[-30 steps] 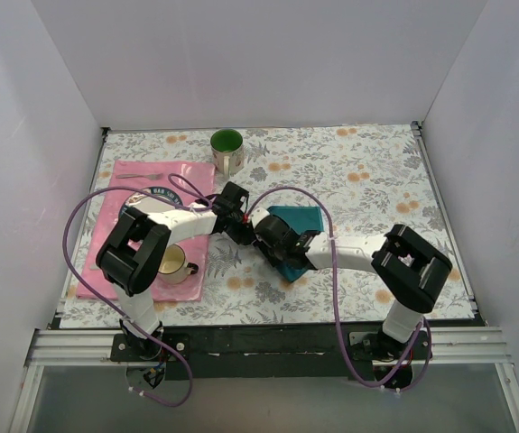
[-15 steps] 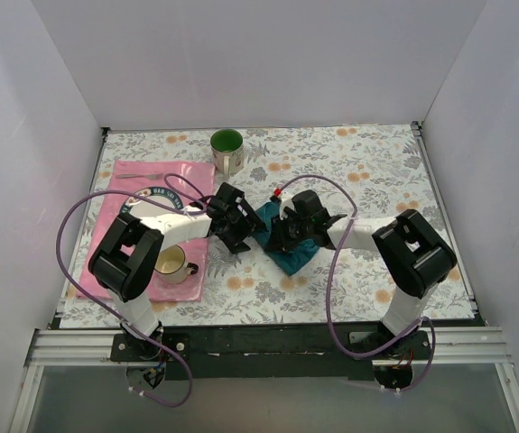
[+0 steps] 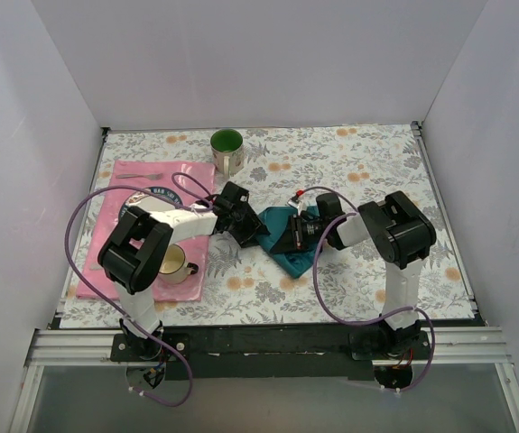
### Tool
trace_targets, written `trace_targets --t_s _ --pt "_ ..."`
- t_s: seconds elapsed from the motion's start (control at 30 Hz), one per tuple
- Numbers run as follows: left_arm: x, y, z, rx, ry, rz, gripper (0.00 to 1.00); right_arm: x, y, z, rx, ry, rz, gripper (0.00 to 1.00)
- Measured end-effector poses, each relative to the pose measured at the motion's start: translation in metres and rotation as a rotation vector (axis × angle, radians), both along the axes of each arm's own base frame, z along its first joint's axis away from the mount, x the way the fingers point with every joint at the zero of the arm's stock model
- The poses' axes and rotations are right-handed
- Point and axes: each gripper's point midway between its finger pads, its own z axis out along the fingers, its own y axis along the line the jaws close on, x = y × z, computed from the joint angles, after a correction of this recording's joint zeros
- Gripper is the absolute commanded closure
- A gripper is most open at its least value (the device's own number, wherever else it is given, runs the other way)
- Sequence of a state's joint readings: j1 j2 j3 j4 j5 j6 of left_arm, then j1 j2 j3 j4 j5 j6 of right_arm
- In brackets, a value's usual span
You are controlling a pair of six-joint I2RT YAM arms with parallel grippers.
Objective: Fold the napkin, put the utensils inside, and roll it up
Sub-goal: Roll the napkin with the utensil
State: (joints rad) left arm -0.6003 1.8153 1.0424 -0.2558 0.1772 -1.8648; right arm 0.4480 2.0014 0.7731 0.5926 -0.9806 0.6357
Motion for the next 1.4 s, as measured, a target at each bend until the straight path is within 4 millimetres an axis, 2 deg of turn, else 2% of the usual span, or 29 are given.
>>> trace_targets --t_s 0.2,0.3,0.43,0.6,0.73,0.83,0.93,1.07,1.23,1.37,1.4 --pt "0.001 -0.004 -0.007 -0.008 0.004 -0.009 0.82 -0.003 0.0 0.002 0.045 0.076 -0.012 0.99" --pt "0.001 -0.005 -0.008 -0.013 -0.002 -0.01 0.86 -0.002 0.0 0.0 0.03 0.09 -0.017 0.88" --pt "0.001 -0.006 -0.008 -0.019 -0.007 -0.012 0.9 0.0 -0.001 0.001 -0.046 0.067 0.001 0.64" --pt "0.002 -0.006 -0.008 -0.02 -0.016 -0.014 0.92 0.009 -0.003 0.01 -0.258 -0.115 0.004 0.44" --pt "0.002 -0.006 -0.008 -0.02 -0.017 -0.017 0.92 0.016 -0.009 0.027 -0.435 -0.335 -0.004 0.36" --pt "0.002 -0.006 -0.008 -0.02 -0.017 -0.017 0.92 0.011 -0.011 0.039 -0.538 -0.475 -0.002 0.34" --pt "0.002 -0.006 -0.008 -0.02 -0.016 -0.018 0.92 0.001 -0.003 0.041 -0.604 -0.568 0.018 0.34" --pt "0.002 -0.007 -0.008 -0.021 -0.016 -0.018 0.92 -0.008 0.006 0.035 -0.69 -0.659 0.026 0.35" --pt "0.002 -0.007 -0.008 -0.021 -0.015 -0.018 0.92 -0.005 0.008 0.018 -0.795 -0.729 0.011 0.38" --pt "0.002 -0.007 -0.008 -0.022 -0.015 -0.017 0.92 0.002 0.004 0.0 -0.866 -0.747 -0.003 0.5" --pt "0.002 -0.007 -0.008 -0.022 -0.014 -0.018 0.9 0.003 0.004 -0.003 -0.871 -0.75 -0.009 0.61"
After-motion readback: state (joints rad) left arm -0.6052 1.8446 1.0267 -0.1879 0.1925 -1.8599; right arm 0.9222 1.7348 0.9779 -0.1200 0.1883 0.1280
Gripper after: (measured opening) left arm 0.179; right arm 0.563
